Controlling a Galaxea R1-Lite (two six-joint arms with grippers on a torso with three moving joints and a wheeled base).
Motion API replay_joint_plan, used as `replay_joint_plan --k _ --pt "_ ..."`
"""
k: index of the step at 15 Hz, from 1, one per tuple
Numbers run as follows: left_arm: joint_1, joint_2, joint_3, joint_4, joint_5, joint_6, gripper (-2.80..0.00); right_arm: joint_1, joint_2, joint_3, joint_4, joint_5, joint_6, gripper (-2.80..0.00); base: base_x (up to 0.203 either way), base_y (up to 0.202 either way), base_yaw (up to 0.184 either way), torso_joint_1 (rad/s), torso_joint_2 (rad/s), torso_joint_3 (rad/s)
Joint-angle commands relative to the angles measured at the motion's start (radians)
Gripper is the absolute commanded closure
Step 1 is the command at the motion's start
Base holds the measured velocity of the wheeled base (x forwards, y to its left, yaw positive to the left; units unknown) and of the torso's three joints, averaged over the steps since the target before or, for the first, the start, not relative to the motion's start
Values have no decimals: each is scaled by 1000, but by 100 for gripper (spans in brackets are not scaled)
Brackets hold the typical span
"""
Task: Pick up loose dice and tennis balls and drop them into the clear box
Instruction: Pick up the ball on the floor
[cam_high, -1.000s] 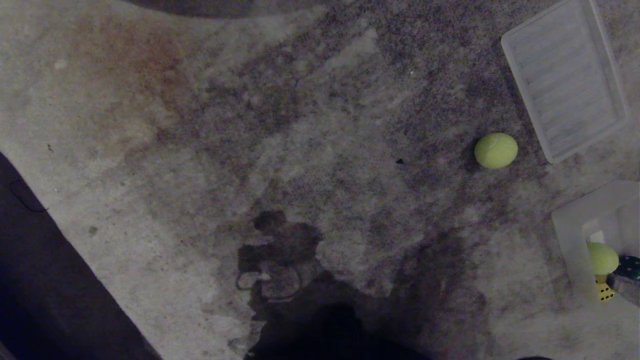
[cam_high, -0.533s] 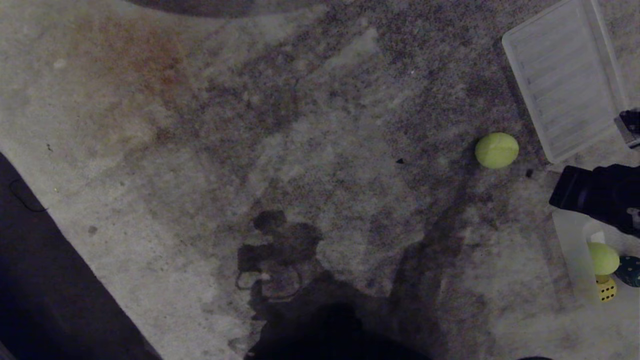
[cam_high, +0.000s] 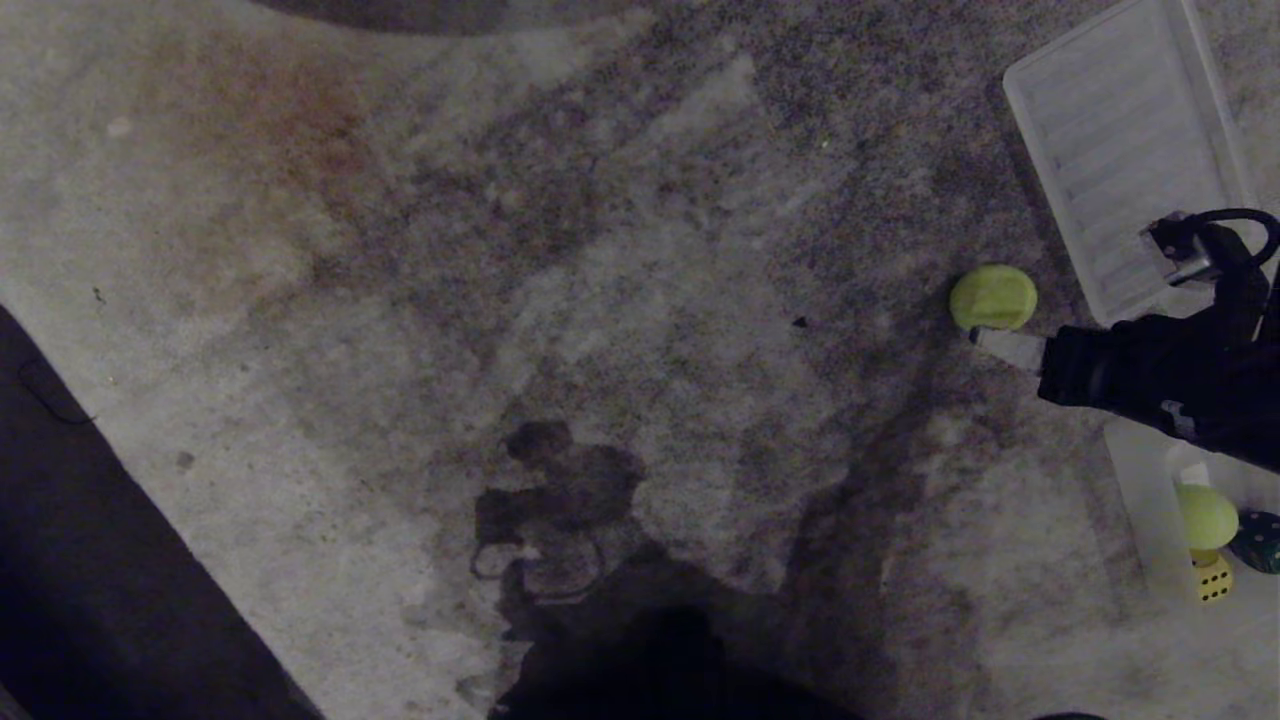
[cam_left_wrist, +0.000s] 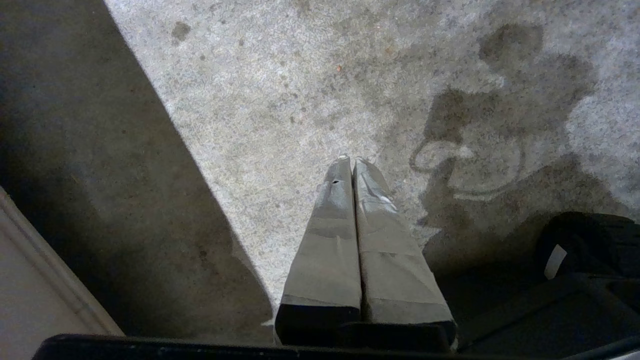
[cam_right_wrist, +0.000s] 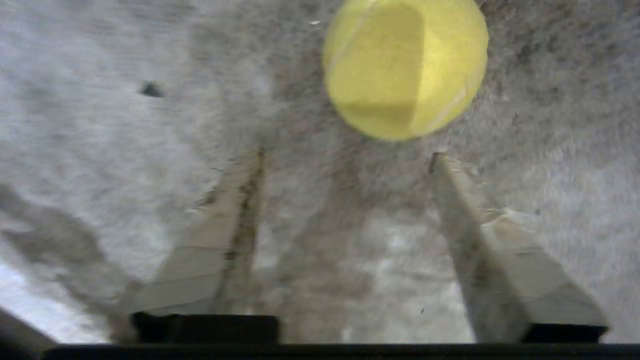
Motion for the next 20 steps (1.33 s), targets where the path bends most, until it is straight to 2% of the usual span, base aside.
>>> replay_joint_plan --k 1,3,6,9,12,13,20 --pt "1 1 2 1 0 0 0 -3 84 -11 -37 -2 -8 -280 0 0 0 0 0 0" --pt "0 1 2 0 0 0 0 -5 130 -28 -106 -4 -9 -280 0 0 0 0 0 0" --pt "-1 1 2 0 0 0 0 -26 191 -98 -130 -7 -9 -280 0 0 0 0 0 0" --pt "0 1 2 0 0 0 0 -35 238 -147 -136 -68 -10 -280 0 0 0 0 0 0" --pt "-1 1 2 -1 0 0 0 -35 271 -153 -237 -99 -8 -280 0 0 0 0 0 0" --pt "-1 1 2 -1 0 0 0 -35 272 -156 -244 -99 -8 0 0 0 0 0 0 0" --pt "1 1 2 1 0 0 0 -34 214 -116 -242 -97 -43 0 0 0 0 0 0 0"
